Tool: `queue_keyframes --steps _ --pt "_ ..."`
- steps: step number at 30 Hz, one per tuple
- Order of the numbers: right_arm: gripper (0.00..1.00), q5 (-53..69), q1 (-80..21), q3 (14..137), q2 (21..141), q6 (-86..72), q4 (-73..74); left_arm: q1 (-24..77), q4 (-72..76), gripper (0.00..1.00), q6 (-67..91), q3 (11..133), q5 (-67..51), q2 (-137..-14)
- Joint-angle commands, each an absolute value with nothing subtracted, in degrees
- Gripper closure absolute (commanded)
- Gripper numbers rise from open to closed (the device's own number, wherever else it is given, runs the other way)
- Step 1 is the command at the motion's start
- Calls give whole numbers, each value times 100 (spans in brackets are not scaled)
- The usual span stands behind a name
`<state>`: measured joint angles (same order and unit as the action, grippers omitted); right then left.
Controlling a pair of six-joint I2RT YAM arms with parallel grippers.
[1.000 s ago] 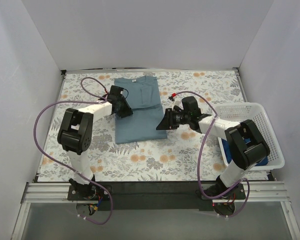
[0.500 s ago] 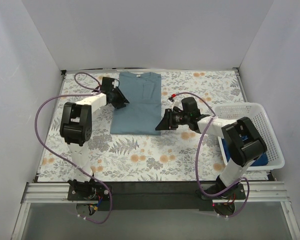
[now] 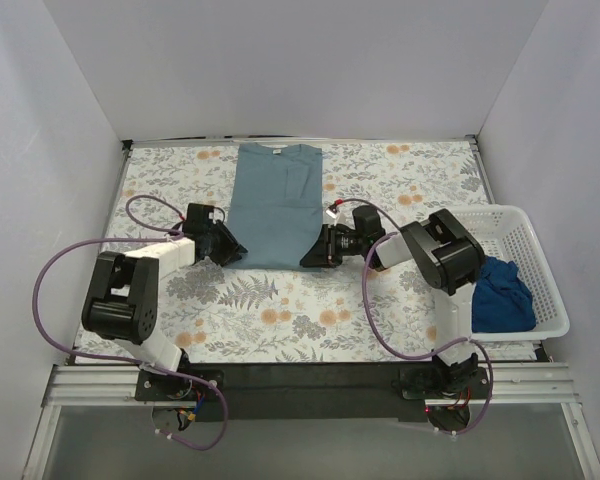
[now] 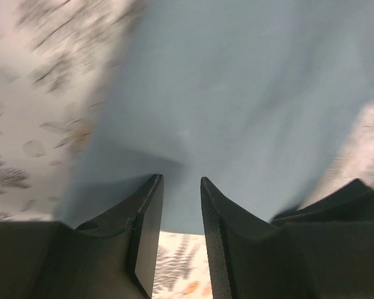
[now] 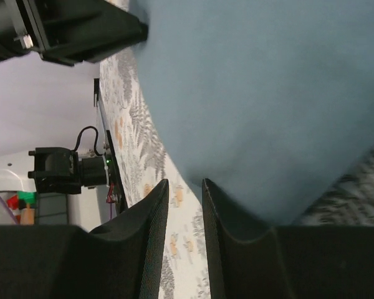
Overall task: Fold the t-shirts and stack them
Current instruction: Fold the tshirt
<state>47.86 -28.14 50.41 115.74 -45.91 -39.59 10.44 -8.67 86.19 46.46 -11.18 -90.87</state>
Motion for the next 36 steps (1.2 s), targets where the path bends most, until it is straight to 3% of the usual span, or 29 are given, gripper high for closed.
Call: queue_keyframes --steps 1,7,12,19,22,26,36 --pt "66 5019 -2699 5036 12084 -5150 -5140 967 -1009 71 8824 4342 -836 -9272" --pt "66 4834 -2268 4448 12016 -5124 -5212 923 -1405 72 9105 3666 -388 -8729" --pt "66 4974 -2389 4508 11296 -5299 -5177 932 -1608 68 8913 3507 -396 -7395" --pt "65 4844 -3365 5510 11258 -5870 -5212 923 -2320 50 8184 3823 412 -5988" --pt "65 4721 -3743 5984 11688 -6047 -5247 923 -2329 38 7867 3753 676 -5522" --pt "65 4413 -4007 6293 12364 -6258 -5300 923 -2276 30 7664 3525 730 -5230" --pt "65 3560 -4096 6100 13052 -6504 -4887 914 -2048 27 7418 3480 352 -5423"
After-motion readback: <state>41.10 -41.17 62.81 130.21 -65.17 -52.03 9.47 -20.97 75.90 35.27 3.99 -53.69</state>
